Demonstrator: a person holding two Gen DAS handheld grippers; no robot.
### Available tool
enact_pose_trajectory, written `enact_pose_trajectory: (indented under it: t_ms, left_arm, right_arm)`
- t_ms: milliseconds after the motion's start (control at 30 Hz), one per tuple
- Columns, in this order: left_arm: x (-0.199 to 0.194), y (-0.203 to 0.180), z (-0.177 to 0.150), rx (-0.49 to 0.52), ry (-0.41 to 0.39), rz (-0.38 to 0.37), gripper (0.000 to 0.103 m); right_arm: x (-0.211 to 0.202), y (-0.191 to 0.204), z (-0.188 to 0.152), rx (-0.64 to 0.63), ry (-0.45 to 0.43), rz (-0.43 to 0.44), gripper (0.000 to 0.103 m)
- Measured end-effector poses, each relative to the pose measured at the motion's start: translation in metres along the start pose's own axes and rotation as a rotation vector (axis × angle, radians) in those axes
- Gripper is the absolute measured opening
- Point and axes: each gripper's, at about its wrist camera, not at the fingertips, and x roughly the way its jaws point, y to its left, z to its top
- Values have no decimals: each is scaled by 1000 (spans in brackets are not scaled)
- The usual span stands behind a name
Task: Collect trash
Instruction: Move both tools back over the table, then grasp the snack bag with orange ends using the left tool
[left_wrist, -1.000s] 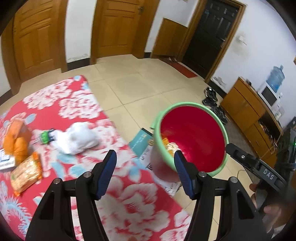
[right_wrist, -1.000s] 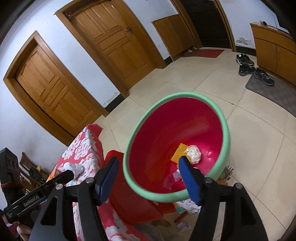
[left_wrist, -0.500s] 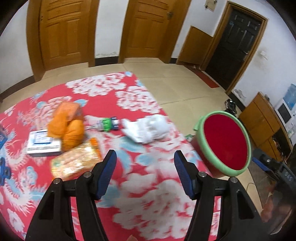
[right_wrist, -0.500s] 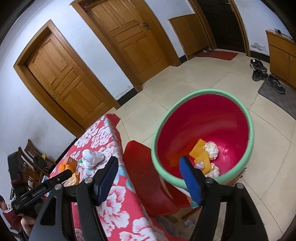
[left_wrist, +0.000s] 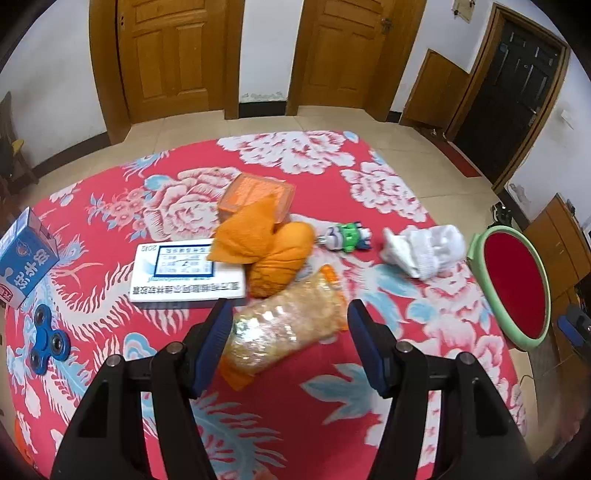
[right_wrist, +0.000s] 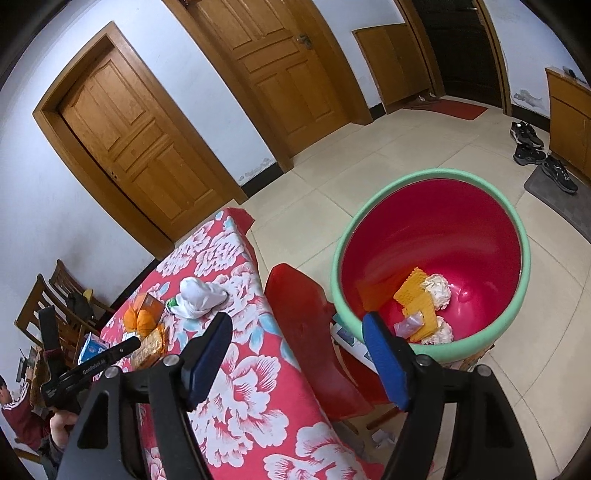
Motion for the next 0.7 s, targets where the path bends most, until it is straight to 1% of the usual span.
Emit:
enact_pose_trajectory:
  t_ms: [167, 300, 433, 533, 600, 700]
  left_arm:
    - [13, 9, -3, -1, 17, -11, 64]
    - [14, 10, -6, 1, 15, -23, 64]
    - [9, 12, -13, -17, 35, -93, 64]
    - [7, 9, -19, -15, 63, -128, 64]
    - [5, 6, -21, -4, 60, -128, 64]
    - [4, 1, -18, 22, 39, -102, 64]
  right_arm:
    - [4, 8, -3, -9, 15, -6, 75]
    - [6, 14, -5, -16, 23, -9, 75]
    - [5, 19, -6, -23, 26, -8, 75]
    - [6, 22, -8, -28, 28, -5, 75]
    - [7, 25, -9, -32, 31, -4, 75]
    - [8, 28, -11, -37, 37, -2, 75]
